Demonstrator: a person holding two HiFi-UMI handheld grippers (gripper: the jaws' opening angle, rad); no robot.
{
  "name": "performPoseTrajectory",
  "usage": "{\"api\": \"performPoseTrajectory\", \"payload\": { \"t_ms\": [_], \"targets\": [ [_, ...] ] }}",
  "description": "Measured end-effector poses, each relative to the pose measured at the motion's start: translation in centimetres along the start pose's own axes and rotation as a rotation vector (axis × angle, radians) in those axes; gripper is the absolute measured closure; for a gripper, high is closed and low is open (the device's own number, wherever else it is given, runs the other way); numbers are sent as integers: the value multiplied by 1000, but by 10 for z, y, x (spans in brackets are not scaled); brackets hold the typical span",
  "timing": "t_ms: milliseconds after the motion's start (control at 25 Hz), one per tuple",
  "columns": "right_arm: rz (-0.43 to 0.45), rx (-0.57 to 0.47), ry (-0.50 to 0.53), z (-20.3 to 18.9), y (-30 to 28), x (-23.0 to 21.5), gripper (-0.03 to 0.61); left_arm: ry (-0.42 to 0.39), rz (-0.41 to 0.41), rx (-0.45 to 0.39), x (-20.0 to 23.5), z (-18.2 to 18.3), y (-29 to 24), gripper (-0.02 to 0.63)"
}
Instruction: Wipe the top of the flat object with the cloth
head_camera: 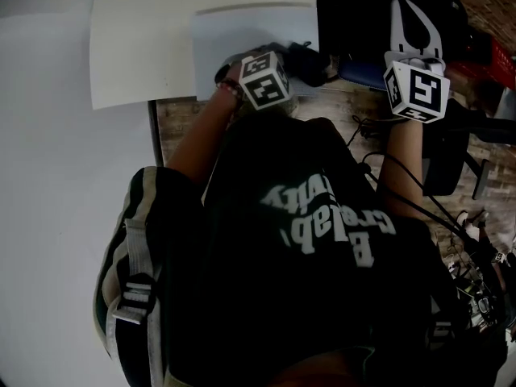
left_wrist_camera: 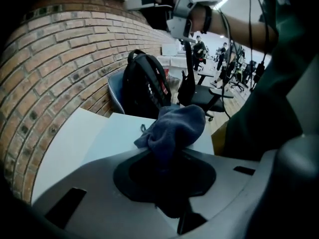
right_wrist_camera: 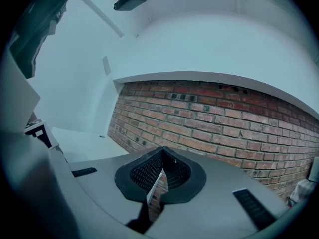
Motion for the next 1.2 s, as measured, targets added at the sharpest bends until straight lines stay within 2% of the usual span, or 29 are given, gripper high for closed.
{"api": "performPoseTrajectory", "payload": {
  "t_ms": [120, 240, 560, 880, 1200],
  "targets": [
    [-3, 2, 3, 0, 1, -2, 584, -8, 62, 1, 24, 11, -4, 540],
    [-9, 3, 0, -1, 2, -4, 584, 6, 89, 3, 47, 20, -12, 540],
    [-20, 11, -12, -6, 3, -12, 584, 46, 223, 25, 101, 41, -25, 540],
    [-9, 6, -14, -4, 3, -9, 584, 53, 233, 17, 97, 40, -21, 540],
    [6, -7, -13, -1, 3, 0, 584, 45, 190, 32, 62, 23, -10, 540]
  ]
}}
Point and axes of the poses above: the fingertips, and each gripper's own axes: y backward along the fingers, x to its left, z out of its top, the point moved 7 cm from there along y, backward along the fingers, and after that the axes turned 5 degrees about y, right-handed, at the moved point
